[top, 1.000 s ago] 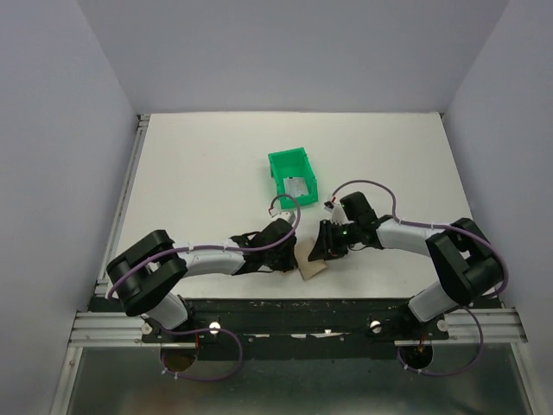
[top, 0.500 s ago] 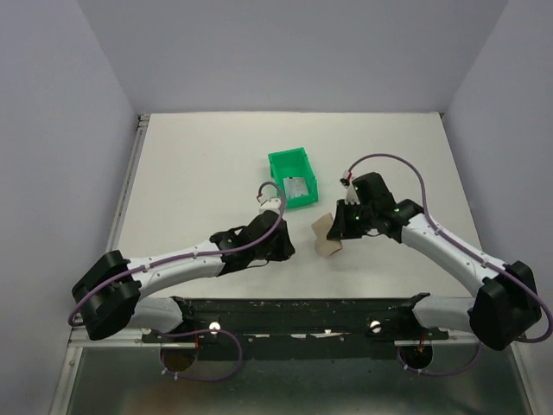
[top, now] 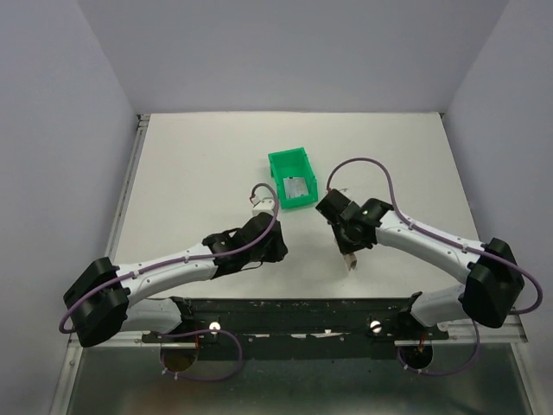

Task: Put the credit cards into the card holder
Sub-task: Close the card holder at the center of the board.

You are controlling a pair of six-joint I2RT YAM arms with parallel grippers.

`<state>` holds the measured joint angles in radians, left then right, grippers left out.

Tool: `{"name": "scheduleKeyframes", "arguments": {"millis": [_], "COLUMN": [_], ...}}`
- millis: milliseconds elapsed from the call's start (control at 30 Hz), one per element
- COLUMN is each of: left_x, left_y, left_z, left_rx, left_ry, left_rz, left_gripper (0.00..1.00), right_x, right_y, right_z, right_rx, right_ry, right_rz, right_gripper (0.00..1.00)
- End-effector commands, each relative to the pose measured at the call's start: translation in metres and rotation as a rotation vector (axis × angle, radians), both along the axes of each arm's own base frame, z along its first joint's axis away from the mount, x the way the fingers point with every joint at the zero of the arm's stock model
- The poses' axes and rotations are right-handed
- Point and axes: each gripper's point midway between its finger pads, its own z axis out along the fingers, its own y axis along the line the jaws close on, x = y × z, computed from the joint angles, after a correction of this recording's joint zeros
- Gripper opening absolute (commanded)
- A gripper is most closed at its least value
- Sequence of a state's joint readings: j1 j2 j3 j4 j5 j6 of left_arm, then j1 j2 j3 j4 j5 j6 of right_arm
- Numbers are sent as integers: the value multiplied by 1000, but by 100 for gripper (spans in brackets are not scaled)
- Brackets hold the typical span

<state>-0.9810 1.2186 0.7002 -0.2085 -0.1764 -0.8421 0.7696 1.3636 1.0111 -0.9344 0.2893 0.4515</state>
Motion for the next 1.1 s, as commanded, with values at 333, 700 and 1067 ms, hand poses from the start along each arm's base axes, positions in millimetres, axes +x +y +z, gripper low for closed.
{"name": "scheduleKeyframes", "arguments": {"millis": [333, 700, 1067], "left_x": [-6, -13, 8], "left_y": [26, 36, -3], "left_z": [-18, -29, 8], "left_rx": [41, 35, -4], "left_ry": [9, 41, -66], "left_rz": [53, 90, -31], "left_gripper": [30, 31, 31], "right_x": [-11, -30, 7], "right_y": [32, 129, 12], "right_z": [-30, 2, 16], "right_rx": [-129, 304, 248], "right_ry": [-105, -77, -203], "right_rz": [-23, 176, -163], "right_gripper": [30, 47, 42]}}
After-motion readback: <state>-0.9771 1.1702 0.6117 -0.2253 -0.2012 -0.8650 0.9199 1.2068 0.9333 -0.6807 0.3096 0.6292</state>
